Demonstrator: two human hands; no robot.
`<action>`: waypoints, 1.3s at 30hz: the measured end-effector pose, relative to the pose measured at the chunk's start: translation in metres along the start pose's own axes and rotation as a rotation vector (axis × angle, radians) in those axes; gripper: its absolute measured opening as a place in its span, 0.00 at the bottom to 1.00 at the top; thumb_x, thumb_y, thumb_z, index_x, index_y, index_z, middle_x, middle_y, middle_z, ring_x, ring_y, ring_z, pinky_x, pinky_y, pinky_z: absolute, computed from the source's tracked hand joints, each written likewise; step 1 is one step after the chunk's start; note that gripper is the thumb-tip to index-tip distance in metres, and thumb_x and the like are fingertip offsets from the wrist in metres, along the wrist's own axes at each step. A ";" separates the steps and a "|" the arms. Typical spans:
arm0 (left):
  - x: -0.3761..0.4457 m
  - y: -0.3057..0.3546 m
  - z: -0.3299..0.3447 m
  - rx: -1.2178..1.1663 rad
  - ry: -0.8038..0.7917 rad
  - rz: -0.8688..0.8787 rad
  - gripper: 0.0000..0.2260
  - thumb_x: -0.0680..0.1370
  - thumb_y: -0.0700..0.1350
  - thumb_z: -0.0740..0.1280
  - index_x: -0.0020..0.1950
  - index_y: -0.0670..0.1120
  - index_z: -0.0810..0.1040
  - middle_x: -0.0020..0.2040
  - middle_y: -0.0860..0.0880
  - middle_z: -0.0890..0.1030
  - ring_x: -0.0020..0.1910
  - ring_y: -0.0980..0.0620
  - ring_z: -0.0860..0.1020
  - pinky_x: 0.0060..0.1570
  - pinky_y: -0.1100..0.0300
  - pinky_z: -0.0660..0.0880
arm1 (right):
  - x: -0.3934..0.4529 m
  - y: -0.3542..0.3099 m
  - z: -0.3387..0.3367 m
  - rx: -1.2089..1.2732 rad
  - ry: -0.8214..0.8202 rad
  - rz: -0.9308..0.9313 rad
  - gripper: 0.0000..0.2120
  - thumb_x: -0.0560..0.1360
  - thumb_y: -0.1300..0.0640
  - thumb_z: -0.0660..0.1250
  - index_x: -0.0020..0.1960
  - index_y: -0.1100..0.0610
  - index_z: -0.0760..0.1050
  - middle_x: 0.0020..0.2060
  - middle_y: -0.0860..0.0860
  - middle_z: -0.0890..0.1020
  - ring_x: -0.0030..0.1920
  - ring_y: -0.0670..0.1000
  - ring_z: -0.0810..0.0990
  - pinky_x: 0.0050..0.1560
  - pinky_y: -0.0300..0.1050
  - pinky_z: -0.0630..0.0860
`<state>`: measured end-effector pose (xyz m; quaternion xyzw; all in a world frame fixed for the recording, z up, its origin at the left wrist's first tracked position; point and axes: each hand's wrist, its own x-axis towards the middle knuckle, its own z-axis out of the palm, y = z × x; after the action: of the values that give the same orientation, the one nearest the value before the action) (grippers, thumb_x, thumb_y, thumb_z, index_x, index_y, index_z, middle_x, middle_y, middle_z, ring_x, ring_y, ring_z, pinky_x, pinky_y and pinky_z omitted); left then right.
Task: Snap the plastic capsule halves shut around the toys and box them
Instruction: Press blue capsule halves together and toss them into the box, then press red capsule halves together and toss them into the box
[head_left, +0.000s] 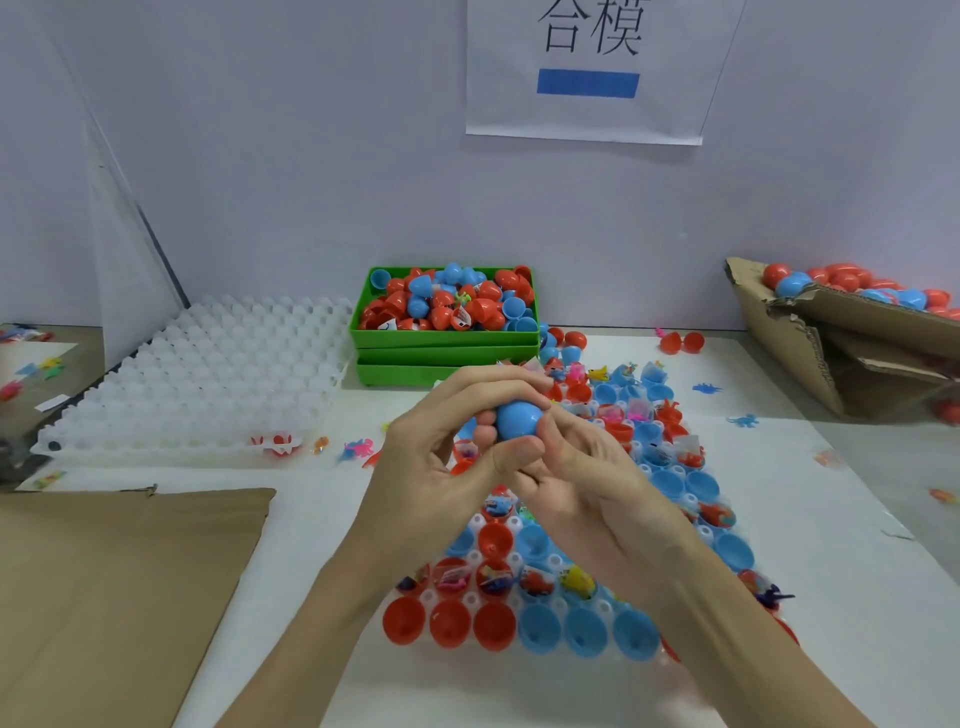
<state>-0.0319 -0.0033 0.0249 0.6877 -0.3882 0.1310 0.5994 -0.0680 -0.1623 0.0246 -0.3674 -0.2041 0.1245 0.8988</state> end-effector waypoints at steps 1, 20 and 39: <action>0.000 -0.002 0.000 -0.021 -0.012 -0.030 0.12 0.81 0.47 0.70 0.63 0.44 0.81 0.66 0.51 0.81 0.70 0.43 0.77 0.68 0.43 0.76 | 0.000 0.001 0.000 0.006 0.026 -0.012 0.19 0.77 0.56 0.75 0.64 0.64 0.79 0.56 0.59 0.83 0.60 0.54 0.82 0.65 0.44 0.77; 0.000 -0.014 0.009 -0.463 0.052 -0.527 0.12 0.80 0.47 0.71 0.56 0.39 0.85 0.51 0.38 0.86 0.50 0.43 0.86 0.51 0.57 0.82 | -0.004 0.008 -0.015 -1.755 0.476 -0.497 0.21 0.76 0.57 0.76 0.67 0.58 0.77 0.56 0.49 0.82 0.52 0.45 0.78 0.57 0.37 0.76; 0.006 -0.027 -0.006 -0.151 0.302 -0.532 0.17 0.85 0.51 0.61 0.50 0.42 0.84 0.47 0.48 0.87 0.44 0.50 0.85 0.37 0.62 0.82 | 0.035 -0.208 -0.091 0.163 0.796 -0.396 0.25 0.80 0.55 0.71 0.69 0.66 0.67 0.58 0.60 0.78 0.49 0.49 0.80 0.48 0.38 0.83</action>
<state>-0.0076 -0.0001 0.0105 0.6914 -0.1098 0.0411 0.7129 0.0204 -0.3498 0.1229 -0.2685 0.1014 -0.1850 0.9399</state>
